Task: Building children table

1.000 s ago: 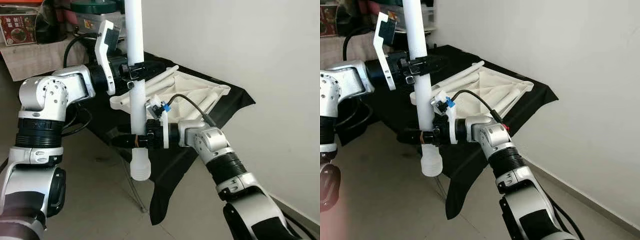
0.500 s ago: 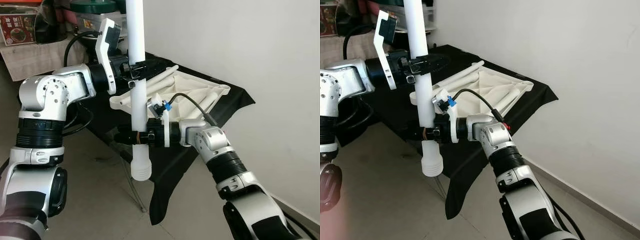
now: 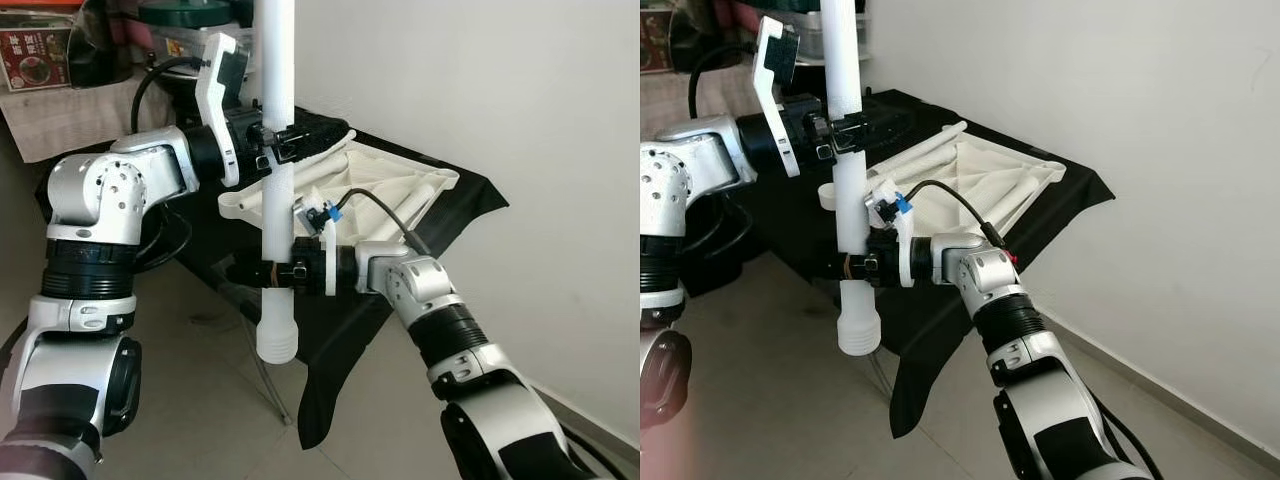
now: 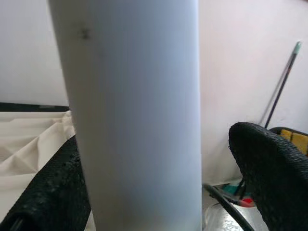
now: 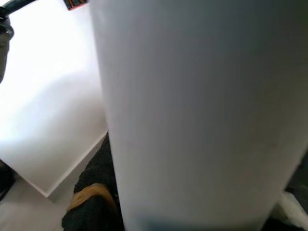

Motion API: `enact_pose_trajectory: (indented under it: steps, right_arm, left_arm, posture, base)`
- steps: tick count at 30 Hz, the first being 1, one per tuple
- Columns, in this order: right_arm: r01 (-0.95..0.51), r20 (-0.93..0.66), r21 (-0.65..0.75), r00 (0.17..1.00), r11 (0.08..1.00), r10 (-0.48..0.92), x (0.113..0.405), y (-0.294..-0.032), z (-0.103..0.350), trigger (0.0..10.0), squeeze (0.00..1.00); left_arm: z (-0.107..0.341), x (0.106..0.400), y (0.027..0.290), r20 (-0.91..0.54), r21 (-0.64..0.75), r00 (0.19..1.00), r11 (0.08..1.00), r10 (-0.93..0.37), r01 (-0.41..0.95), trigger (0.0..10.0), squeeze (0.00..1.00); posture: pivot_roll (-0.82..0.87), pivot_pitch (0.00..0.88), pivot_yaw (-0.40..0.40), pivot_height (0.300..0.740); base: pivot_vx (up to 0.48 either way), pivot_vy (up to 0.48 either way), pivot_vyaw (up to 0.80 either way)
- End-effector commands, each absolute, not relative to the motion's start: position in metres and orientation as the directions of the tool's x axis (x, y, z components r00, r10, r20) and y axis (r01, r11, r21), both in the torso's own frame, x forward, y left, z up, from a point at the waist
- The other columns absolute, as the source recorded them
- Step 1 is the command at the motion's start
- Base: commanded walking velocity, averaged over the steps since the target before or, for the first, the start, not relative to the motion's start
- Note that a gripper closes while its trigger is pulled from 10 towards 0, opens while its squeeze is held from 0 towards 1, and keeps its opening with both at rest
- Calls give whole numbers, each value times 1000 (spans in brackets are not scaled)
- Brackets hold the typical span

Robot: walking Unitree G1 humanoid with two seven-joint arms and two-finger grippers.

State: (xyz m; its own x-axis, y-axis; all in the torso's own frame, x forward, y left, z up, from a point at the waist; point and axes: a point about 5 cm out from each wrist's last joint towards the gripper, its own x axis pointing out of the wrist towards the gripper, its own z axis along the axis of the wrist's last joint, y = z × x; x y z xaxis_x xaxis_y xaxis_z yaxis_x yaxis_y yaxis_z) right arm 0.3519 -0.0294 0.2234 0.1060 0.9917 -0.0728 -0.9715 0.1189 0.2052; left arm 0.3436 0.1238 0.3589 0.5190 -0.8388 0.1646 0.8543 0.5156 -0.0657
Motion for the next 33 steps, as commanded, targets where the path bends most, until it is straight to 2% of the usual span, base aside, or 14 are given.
enact_pose_trajectory:
  steps: [1, 5, 7, 10, 14, 16, 18, 19, 20, 21, 23, 24, 27, 33]
  right_arm:
    - [-974, -82, 158, 154, 165, 985, 358, -29, 231, 0, 0]
    - [-951, -83, 154, 257, 267, 963, 369, -44, 230, 0, 0]
    - [-913, -82, 164, 366, 374, 927, 379, -58, 230, 0, 0]
    - [-885, -64, 168, 430, 435, 900, 385, -68, 232, 0, 0]
    - [-876, -49, 171, 449, 451, 892, 386, -72, 235, 0, 0]
    - [-845, 1, 151, 519, 513, 855, 390, -81, 241, 0, 0]
    - [-845, 1, 151, 519, 513, 855, 390, -81, 241, 0, 0]
    - [-815, 29, 141, 571, 562, 821, 392, -84, 244, 0, 0]
    - [-815, 29, 141, 571, 562, 821, 392, -84, 244, 0, 0]
    - [-651, 89, 36, 758, 758, 647, 397, -99, 249, 9412, 0]
    - [-651, 89, 36, 758, 758, 647, 397, -99, 249, 9412, 0]
    - [-573, 135, 21, 814, 819, 566, 395, -106, 251, 10000, 0]
    - [-441, 254, 11, 869, 897, 424, 382, -119, 256, 10000, 0]
    - [-343, 307, -17, 892, 939, 331, 369, -125, 256, 10000, 0]
  left_arm:
    - [354, 344, 126, 145, -47, 525, 524, -839, 851, 10000, 0]
    - [349, 346, 143, 151, -75, 576, 572, -803, 817, 10000, 0]
    - [345, 347, 159, 162, -105, 625, 616, -764, 781, 10000, 0]
    - [340, 347, 169, 160, -106, 658, 649, -736, 753, 10000, 0]
    - [336, 348, 174, 157, -104, 679, 672, -717, 733, 10000, 0]
    - [328, 349, 188, 174, -125, 749, 740, -640, 661, 10000, 0]
    - [328, 349, 188, 174, -125, 749, 740, -640, 661, 10000, 0]
    - [323, 350, 194, 175, -115, 794, 789, -582, 603, 10000, 0]
    - [323, 350, 194, 175, -115, 794, 789, -582, 603, 10000, 0]
    - [306, 343, 196, 224, -71, 889, 903, -399, 424, 10000, 0]
    - [306, 343, 196, 224, -71, 889, 903, -399, 424, 10000, 0]
    - [295, 337, 194, 238, -99, 917, 931, -320, 350, 10000, 0]
    - [272, 322, 180, 264, -150, 943, 958, -201, 246, 10000, 0]
    - [256, 314, 168, 256, -193, 959, 966, -121, 174, 10000, 0]
  posture:
    - [57, 1, -90, 740]
    - [55, 0, -85, 740]
    - [55, 0, -88, 740]
    - [55, 0, -90, 740]
    - [58, 0, -90, 740]
    - [53, 0, -82, 740]
    - [53, 0, -82, 740]
    - [54, 0, -81, 740]
    - [54, 0, -81, 740]
    - [34, 0, -53, 740]
    - [34, 0, -53, 740]
    - [32, 0, -49, 740]
    - [14, 0, -36, 740]
    - [7, 0, -37, 740]
  base:
    - [0, 0, 0]
    - [0, 0, 0]
    - [0, 0, 0]
    - [0, 0, 0]
    - [0, 0, 0]
    - [0, 0, 0]
    - [0, 0, 0]
    - [0, 0, 0]
    - [0, 0, 0]
    - [0, 0, 0]
    - [0, 0, 0]
    - [0, 0, 0]
    - [0, 0, 0]
    - [0, 0, 0]
